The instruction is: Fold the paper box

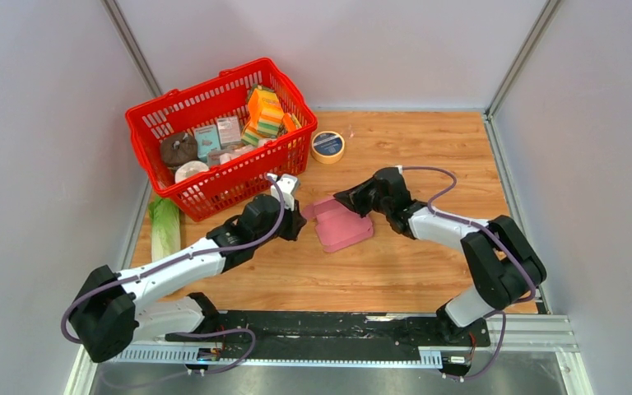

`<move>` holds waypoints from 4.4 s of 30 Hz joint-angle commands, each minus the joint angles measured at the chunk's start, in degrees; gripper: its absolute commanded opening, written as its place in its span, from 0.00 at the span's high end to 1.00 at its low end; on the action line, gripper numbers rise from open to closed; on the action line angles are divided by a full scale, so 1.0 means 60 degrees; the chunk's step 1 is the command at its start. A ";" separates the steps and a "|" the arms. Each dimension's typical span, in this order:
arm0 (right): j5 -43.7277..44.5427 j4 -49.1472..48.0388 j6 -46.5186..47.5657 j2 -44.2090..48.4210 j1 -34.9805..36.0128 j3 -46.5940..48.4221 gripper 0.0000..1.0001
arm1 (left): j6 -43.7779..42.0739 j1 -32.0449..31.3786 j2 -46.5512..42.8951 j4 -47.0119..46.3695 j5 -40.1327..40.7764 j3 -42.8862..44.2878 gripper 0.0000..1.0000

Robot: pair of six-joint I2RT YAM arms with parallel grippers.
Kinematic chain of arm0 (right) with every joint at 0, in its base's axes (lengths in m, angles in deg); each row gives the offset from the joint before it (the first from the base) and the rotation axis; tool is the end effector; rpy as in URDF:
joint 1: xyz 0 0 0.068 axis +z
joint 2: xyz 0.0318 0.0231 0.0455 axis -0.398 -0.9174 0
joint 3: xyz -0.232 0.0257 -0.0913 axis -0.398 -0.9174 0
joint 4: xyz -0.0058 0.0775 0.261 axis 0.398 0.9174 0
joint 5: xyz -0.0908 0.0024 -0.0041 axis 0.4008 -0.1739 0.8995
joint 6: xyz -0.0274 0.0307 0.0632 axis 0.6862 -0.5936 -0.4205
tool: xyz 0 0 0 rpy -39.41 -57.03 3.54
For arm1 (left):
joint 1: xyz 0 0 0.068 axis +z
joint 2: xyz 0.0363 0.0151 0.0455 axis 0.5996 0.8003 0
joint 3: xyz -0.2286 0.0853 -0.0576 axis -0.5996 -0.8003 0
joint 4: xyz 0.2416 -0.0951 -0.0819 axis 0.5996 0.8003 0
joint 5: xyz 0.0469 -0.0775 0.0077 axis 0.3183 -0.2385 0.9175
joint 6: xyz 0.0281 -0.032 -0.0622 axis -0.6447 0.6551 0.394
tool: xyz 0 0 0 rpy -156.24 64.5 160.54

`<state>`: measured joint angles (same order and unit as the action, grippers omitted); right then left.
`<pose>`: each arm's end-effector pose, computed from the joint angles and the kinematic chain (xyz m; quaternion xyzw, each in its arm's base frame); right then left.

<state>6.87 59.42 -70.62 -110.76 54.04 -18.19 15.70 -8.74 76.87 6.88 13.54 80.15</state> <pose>0.2984 0.1877 0.1414 0.3742 0.7988 0.4316 0.1886 0.2057 -0.2012 0.1985 0.1405 0.8405 -0.2599 0.4541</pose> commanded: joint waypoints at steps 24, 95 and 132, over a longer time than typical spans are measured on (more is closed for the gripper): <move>-0.4508 -0.6701 0.3292 -0.3221 -0.1641 -0.0845 0.99 | 0.1019 -0.0049 0.2074 0.0495 0.0585 0.1893 0.72; -0.4086 -0.6661 0.2589 -0.3032 -0.1714 -0.1343 0.98 | -0.0871 -0.0416 0.4037 -0.2347 0.0966 0.1233 0.46; -0.3588 -0.6296 0.2720 -0.2666 -0.1187 -0.1695 1.00 | -0.0256 -0.0386 0.4405 -0.2258 0.2007 0.2348 0.50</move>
<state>-12.63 16.71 -57.92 -128.05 45.19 -26.78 12.85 -11.36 103.71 -1.27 23.05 91.62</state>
